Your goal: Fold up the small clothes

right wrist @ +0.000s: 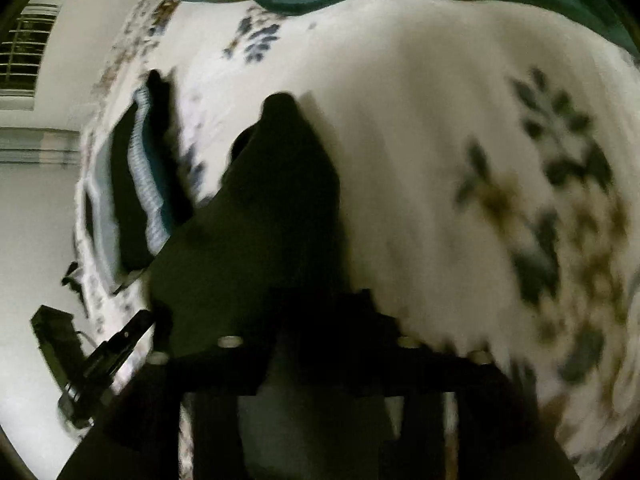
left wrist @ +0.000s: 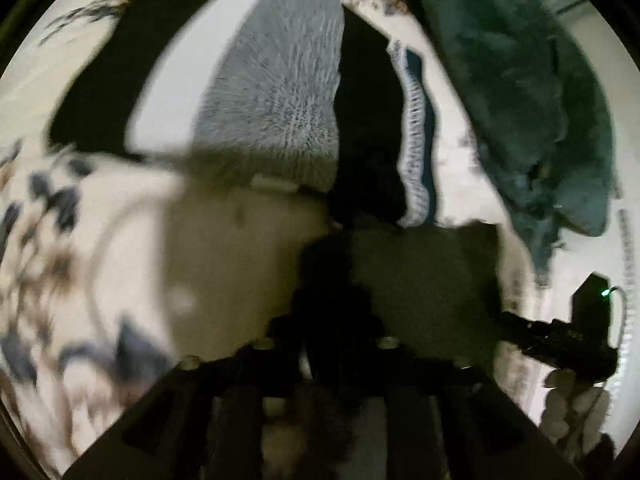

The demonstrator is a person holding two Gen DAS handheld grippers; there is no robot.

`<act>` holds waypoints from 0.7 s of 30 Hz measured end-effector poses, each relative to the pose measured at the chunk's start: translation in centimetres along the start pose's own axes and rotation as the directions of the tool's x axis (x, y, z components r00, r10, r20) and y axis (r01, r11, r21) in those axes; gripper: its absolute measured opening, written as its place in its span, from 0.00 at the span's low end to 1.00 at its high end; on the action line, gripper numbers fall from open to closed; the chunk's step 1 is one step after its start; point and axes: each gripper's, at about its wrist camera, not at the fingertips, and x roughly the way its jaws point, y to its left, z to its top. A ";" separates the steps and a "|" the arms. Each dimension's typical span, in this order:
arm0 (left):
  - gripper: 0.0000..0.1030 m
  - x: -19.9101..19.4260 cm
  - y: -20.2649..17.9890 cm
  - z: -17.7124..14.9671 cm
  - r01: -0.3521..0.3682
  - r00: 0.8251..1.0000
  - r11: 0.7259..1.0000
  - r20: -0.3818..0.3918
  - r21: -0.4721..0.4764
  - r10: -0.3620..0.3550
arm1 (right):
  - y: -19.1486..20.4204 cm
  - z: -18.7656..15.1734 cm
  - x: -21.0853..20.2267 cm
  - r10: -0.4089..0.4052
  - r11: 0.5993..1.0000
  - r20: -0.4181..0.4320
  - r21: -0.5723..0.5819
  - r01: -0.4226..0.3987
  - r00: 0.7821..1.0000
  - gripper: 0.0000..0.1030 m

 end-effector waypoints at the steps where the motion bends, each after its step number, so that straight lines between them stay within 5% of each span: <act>1: 0.42 -1.3 0.1 -0.9 0.032 0.999 0.999 0.008 -0.006 -0.032 | -0.1 -1.3 -1.0 0.020 1.000 -0.006 -0.007 -0.020 1.000 0.50; 2: 0.52 -2.7 0.3 -2.0 0.057 0.998 0.998 0.017 -0.012 -0.057 | -0.4 -3.0 -2.1 0.037 0.999 -0.019 -0.017 -0.037 0.999 0.54; 5: 0.53 -6.8 1.0 -6.7 0.115 0.993 0.992 0.013 -0.043 -0.115 | -1.8 -10.2 -5.3 0.035 0.999 -0.078 -0.019 -0.037 0.996 0.61; 9: 0.53 -10.0 2.2 -15.3 0.091 0.993 0.994 -0.075 -0.067 -0.096 | -5.2 -20.6 -6.9 0.018 0.999 -0.193 0.049 -0.009 0.981 0.62; 17: 0.53 -7.0 3.8 -33.6 -0.009 0.946 0.989 -0.323 -0.146 -0.039 | -12.0 -36.8 -3.9 -0.027 0.987 -0.387 0.135 0.086 0.922 0.62; 21: 0.48 -4.7 2.9 -37.3 -0.075 0.943 0.994 -0.331 -0.083 0.043 | -13.3 -41.1 -0.7 -0.052 0.988 -0.413 0.109 0.106 0.909 0.62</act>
